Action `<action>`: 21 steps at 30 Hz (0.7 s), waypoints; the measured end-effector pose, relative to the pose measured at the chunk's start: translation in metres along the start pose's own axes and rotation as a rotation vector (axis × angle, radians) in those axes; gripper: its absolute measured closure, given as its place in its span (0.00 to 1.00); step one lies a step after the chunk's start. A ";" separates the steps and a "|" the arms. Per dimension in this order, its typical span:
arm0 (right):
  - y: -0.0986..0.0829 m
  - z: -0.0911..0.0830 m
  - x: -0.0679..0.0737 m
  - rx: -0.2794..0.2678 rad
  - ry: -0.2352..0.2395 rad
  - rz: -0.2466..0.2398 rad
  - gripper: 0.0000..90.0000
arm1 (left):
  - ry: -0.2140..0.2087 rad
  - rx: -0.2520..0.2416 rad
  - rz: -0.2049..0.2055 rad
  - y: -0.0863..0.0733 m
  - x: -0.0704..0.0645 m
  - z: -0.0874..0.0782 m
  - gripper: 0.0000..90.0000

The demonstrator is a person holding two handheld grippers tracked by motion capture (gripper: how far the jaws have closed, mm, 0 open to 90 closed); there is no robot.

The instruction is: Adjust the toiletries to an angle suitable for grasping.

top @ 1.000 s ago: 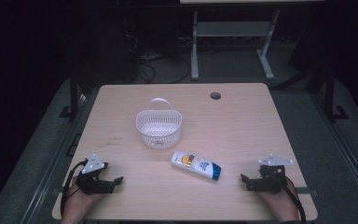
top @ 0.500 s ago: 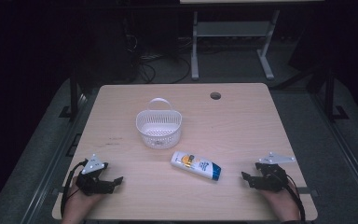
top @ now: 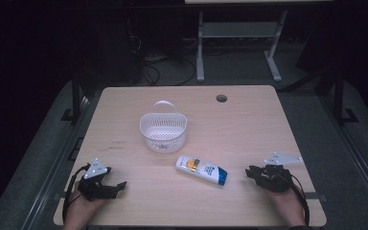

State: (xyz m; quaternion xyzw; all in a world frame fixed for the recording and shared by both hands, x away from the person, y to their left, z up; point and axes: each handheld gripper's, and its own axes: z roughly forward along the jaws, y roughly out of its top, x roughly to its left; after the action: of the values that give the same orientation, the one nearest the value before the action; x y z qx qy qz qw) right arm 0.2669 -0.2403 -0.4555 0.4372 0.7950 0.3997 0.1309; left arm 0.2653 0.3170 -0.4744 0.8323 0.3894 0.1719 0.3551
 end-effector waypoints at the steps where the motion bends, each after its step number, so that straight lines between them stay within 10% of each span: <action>1: 0.002 0.000 0.000 -0.003 0.005 -0.005 0.87 | 0.000 0.000 0.000 0.000 0.000 0.000 0.15; 21: 0.030 0.019 0.013 -0.021 0.098 -0.055 0.99 | 0.000 0.000 -0.001 0.000 0.000 0.000 0.15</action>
State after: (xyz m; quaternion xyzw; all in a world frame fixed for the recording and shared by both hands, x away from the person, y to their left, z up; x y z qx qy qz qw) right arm 0.2879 -0.2114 -0.4431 0.3939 0.8078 0.4252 0.1075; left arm 0.2652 0.3170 -0.4744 0.8322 0.3895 0.1716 0.3553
